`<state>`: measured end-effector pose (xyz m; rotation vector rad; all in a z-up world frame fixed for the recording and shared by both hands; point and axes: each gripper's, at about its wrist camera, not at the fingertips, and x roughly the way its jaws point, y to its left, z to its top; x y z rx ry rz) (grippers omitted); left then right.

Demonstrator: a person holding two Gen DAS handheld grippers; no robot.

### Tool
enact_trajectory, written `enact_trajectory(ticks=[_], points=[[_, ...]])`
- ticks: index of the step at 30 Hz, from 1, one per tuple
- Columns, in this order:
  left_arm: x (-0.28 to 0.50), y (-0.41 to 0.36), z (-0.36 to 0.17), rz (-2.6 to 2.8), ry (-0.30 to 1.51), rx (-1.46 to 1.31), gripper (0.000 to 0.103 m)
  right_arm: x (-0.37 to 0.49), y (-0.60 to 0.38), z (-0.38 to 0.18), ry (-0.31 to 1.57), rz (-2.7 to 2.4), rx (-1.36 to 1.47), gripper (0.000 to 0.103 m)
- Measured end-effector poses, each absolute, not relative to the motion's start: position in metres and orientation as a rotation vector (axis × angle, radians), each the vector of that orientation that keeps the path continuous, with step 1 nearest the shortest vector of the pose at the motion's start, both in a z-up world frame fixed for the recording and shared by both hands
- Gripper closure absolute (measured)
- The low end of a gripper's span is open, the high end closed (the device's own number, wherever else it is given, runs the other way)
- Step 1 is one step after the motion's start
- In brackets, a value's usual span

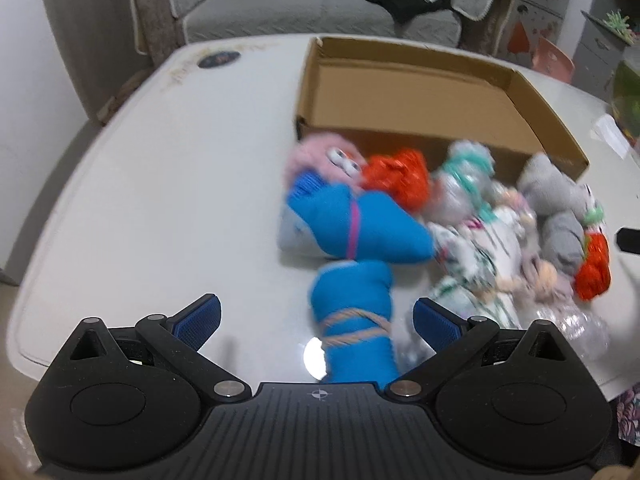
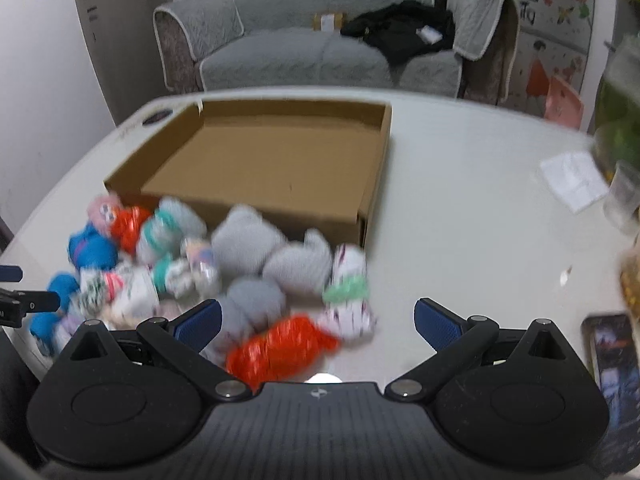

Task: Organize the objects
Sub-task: 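Reach the left tool to the blue rope-tied roll while the right tool reaches the red bundle, then grasp the blue roll with the left tool while the right tool grasps the red bundle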

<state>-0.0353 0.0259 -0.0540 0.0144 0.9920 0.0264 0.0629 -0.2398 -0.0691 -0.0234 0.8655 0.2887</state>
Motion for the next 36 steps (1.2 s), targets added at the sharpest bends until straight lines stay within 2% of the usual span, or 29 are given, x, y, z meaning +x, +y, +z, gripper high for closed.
enact_trajectory(ticks=[12, 14, 21, 27, 28, 29, 32, 34, 36], points=[[-0.030, 0.048, -0.082, 0.112, 1.024, 0.069, 0.000, 0.065, -0.228, -0.107, 0.948, 0.298, -0.015, 0.004], [-0.031, 0.053, -0.083, 0.112, 1.019, 0.049, 0.000, 0.065, -0.233, -0.108, 0.941, 0.300, 0.002, 0.016], [-0.035, 0.058, -0.090, 0.080, 0.964, -0.024, 0.000, 0.054, -0.228, -0.113, 0.891, 0.292, -0.053, 0.021], [-0.038, 0.050, -0.091, 0.053, 0.940, -0.008, 0.001, 0.043, -0.229, -0.113, 0.835, 0.286, -0.093, 0.040], [-0.040, 0.048, -0.090, 0.043, 0.930, -0.003, 0.005, 0.042, -0.229, -0.112, 0.831, 0.286, -0.096, 0.044], [-0.040, 0.047, -0.089, 0.033, 0.921, 0.000, 0.008, 0.041, -0.230, -0.111, 0.826, 0.290, -0.095, 0.051], [-0.042, 0.042, -0.085, 0.000, 0.893, 0.015, 0.035, 0.038, -0.233, -0.109, 0.808, 0.301, -0.081, 0.063], [-0.042, 0.040, -0.082, -0.015, 0.886, 0.016, 0.048, 0.037, -0.235, -0.110, 0.796, 0.309, -0.073, 0.065], [-0.041, 0.041, -0.082, -0.016, 0.890, 0.009, 0.049, 0.038, -0.236, -0.110, 0.794, 0.314, -0.066, 0.066]])
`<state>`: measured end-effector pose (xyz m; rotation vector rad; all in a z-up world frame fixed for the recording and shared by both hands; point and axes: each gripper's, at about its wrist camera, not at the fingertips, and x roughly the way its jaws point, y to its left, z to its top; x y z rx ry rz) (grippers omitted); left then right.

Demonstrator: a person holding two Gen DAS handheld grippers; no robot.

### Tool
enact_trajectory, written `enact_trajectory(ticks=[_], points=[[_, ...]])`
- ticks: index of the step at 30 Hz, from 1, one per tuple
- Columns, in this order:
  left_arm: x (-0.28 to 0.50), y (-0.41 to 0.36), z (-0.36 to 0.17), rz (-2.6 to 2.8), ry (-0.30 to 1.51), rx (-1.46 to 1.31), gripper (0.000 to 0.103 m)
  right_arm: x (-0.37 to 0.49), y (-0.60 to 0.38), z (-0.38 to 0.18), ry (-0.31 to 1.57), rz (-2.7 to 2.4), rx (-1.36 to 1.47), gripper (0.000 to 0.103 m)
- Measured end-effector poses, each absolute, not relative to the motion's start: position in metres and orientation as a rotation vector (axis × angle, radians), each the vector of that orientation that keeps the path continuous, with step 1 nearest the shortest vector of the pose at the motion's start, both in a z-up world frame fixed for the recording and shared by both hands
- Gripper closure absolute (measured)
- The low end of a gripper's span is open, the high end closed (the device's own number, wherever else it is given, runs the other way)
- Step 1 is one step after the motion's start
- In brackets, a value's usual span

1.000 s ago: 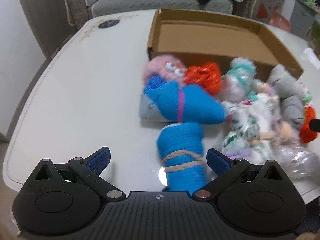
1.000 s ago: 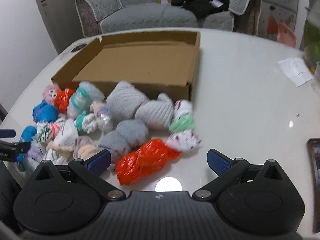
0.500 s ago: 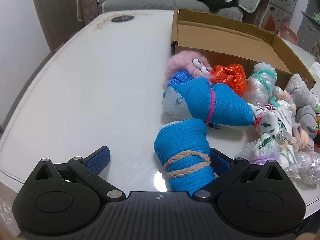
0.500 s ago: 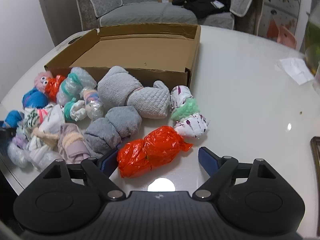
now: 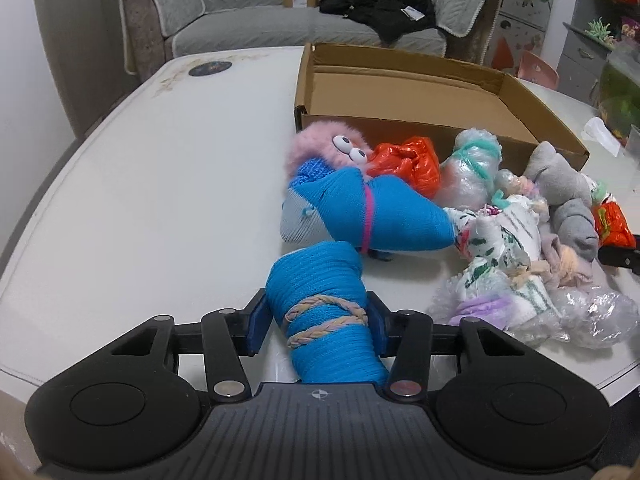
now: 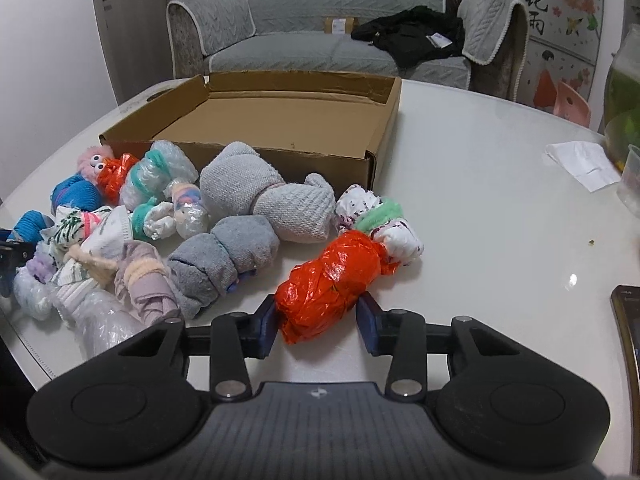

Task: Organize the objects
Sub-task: 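Grasp the blue roll with the left tool while the right tool grasps the red bundle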

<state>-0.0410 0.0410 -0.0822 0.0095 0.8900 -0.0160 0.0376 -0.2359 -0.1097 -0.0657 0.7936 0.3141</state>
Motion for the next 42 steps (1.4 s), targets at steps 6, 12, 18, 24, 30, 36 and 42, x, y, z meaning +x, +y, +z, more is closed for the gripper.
enact_trajectory(ticks=[6, 12, 18, 24, 30, 36, 42], points=[[-0.047, 0.040, -0.078, -0.023, 0.885, 0.035, 0.050, 0.033, -0.240, -0.107, 0.782, 0.330, -0.068, 0.067], [-0.051, 0.045, -0.052, -0.018, 0.822, 0.056, 0.050, 0.031, -0.247, -0.097, 0.751, 0.329, -0.077, 0.067], [-0.028, 0.048, -0.009, -0.033, 0.730, 0.124, 0.050, 0.038, -0.252, -0.057, 0.641, 0.370, -0.126, 0.067], [0.030, 0.035, 0.044, -0.074, 0.617, 0.195, 0.050, 0.084, -0.244, -0.001, 0.491, 0.447, -0.176, 0.067], [0.115, 0.010, 0.051, -0.137, 0.616, 0.230, 0.050, 0.149, -0.209, 0.016, 0.425, 0.575, -0.219, 0.067], [0.191, -0.007, 0.008, -0.184, 0.679, 0.232, 0.050, 0.218, -0.159, -0.015, 0.488, 0.669, -0.263, 0.067], [0.243, -0.006, -0.043, -0.193, 0.764, 0.234, 0.050, 0.266, -0.119, -0.069, 0.602, 0.744, -0.325, 0.067]])
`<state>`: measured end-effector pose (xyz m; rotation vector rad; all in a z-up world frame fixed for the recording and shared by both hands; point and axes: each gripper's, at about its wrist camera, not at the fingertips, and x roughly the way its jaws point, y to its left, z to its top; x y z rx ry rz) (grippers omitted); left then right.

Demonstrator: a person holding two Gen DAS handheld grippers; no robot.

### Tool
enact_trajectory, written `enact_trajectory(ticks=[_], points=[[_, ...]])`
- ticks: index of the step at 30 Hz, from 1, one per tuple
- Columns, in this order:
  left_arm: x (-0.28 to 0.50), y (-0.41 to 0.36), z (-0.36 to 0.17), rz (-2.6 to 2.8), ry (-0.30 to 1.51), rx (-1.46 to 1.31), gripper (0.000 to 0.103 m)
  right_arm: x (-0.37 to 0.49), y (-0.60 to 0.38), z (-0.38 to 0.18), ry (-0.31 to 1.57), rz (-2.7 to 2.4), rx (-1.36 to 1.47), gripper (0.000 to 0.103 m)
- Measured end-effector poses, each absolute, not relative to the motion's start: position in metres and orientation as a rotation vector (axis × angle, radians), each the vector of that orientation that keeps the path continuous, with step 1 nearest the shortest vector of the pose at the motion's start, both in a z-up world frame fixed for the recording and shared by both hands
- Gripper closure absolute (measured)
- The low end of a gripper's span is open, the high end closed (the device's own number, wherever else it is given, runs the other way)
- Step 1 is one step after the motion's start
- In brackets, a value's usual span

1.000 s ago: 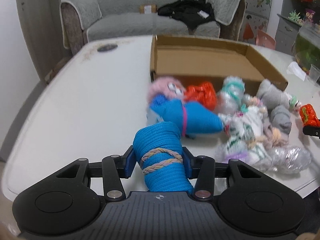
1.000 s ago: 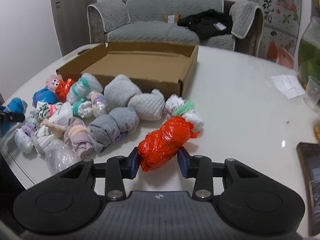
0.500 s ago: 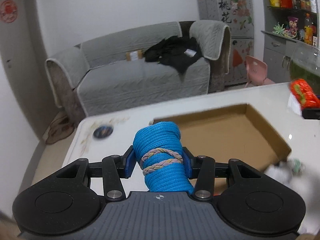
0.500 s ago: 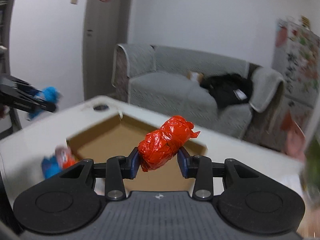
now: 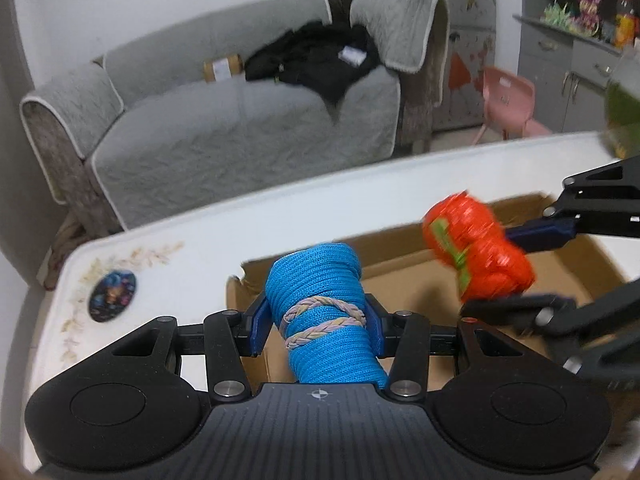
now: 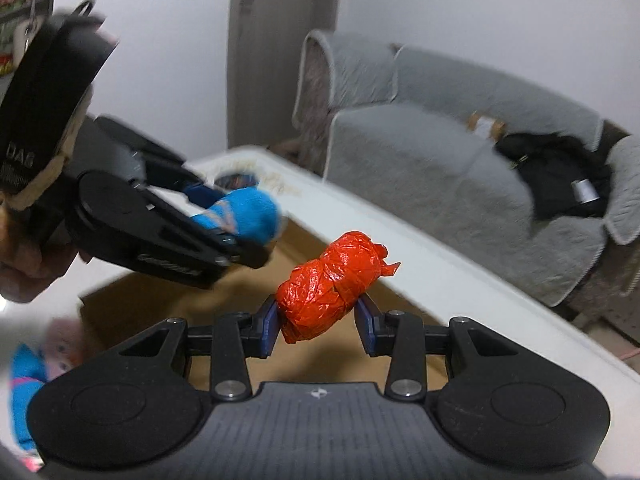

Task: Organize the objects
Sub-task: 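Lower both held bundles into the cardboard tray and open both tools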

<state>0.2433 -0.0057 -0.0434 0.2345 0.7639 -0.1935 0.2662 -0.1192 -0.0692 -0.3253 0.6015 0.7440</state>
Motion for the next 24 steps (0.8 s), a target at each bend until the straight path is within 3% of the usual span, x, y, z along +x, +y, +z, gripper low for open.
enact_trajectory(ticks=[11, 19, 24], points=[[0.276, -0.001, -0.076, -0.175, 0.851, 0.228, 0.049, 0.298, -0.089, -0.103, 0.724, 0.764, -0.430, 0.067], [0.279, -0.004, -0.080, -0.157, 0.891, 0.235, 0.048, 0.286, -0.096, -0.094, 0.752, 0.781, -0.448, 0.064], [0.280, -0.004, -0.077, -0.149, 0.892, 0.225, 0.041, 0.308, -0.088, -0.095, 0.777, 0.774, -0.457, 0.062]])
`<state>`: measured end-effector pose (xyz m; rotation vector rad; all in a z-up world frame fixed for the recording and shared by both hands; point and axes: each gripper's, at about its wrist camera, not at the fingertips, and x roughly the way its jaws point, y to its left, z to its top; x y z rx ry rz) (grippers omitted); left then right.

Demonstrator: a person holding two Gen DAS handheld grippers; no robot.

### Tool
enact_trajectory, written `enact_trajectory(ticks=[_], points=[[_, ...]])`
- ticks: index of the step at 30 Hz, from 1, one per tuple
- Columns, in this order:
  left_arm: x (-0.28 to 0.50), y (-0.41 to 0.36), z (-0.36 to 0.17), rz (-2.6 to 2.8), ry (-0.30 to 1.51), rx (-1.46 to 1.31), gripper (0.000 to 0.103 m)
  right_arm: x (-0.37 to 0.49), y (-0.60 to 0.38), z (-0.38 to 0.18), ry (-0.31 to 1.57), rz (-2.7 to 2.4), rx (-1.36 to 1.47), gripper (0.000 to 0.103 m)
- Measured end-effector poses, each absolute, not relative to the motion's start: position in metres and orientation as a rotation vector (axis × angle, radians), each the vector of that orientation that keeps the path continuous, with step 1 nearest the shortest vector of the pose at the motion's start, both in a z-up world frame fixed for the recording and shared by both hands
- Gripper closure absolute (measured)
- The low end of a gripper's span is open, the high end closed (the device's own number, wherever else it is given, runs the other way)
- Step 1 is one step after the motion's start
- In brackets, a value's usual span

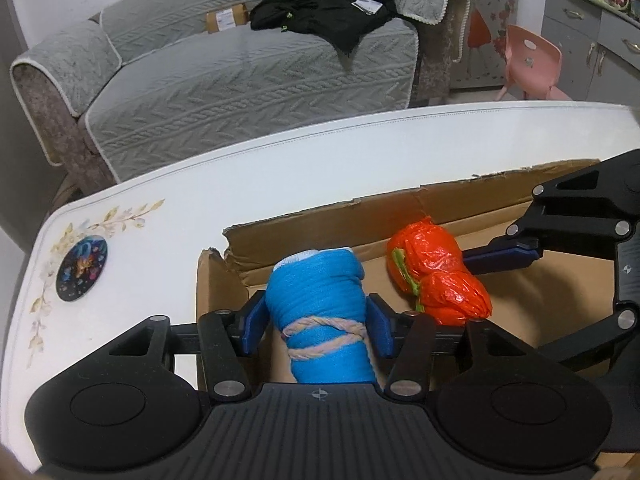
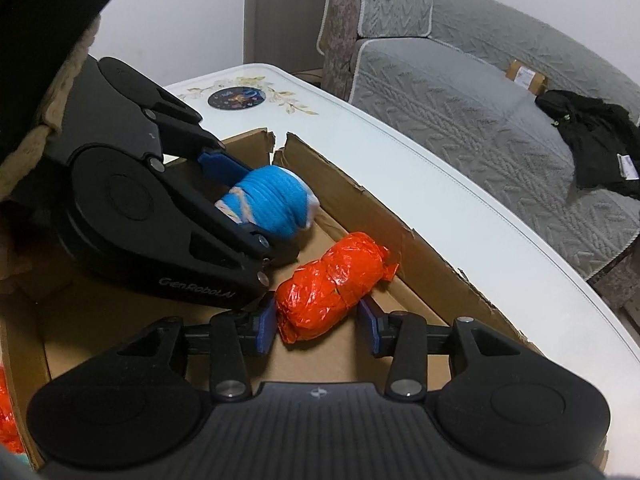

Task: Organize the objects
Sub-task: 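Lower both held bundles into the cardboard tray and open both tools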

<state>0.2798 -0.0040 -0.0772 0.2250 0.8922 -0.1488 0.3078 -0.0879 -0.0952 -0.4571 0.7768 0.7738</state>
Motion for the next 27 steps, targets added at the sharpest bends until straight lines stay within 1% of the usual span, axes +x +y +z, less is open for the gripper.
enact_trajectory(ticks=[2, 3, 4, 5, 6, 10, 20, 27], points=[[0.278, -0.004, -0.074, -0.149, 0.889, 0.219, 0.032, 0.311, -0.086, -0.095, 0.785, 0.765, -0.467, 0.054], [0.276, -0.004, -0.072, -0.154, 0.883, 0.221, 0.029, 0.311, -0.086, -0.094, 0.790, 0.762, -0.471, 0.053], [0.274, -0.004, -0.070, -0.164, 0.877, 0.218, 0.019, 0.312, -0.085, -0.094, 0.795, 0.767, -0.475, 0.048], [0.271, -0.005, -0.068, -0.161, 0.868, 0.222, 0.013, 0.311, -0.084, -0.094, 0.800, 0.777, -0.479, 0.036], [0.268, -0.006, -0.065, -0.158, 0.855, 0.233, 0.013, 0.309, -0.083, -0.094, 0.801, 0.784, -0.490, 0.034], [0.260, -0.007, -0.057, -0.166, 0.846, 0.226, 0.013, 0.299, -0.080, -0.090, 0.791, 0.794, -0.528, 0.036], [0.221, 0.012, -0.031, -0.168, 0.829, 0.165, 0.013, 0.278, -0.090, -0.066, 0.758, 0.790, -0.516, 0.035], [0.181, 0.018, -0.013, -0.178, 0.811, 0.130, 0.009, 0.254, -0.098, -0.044, 0.726, 0.786, -0.479, 0.034]])
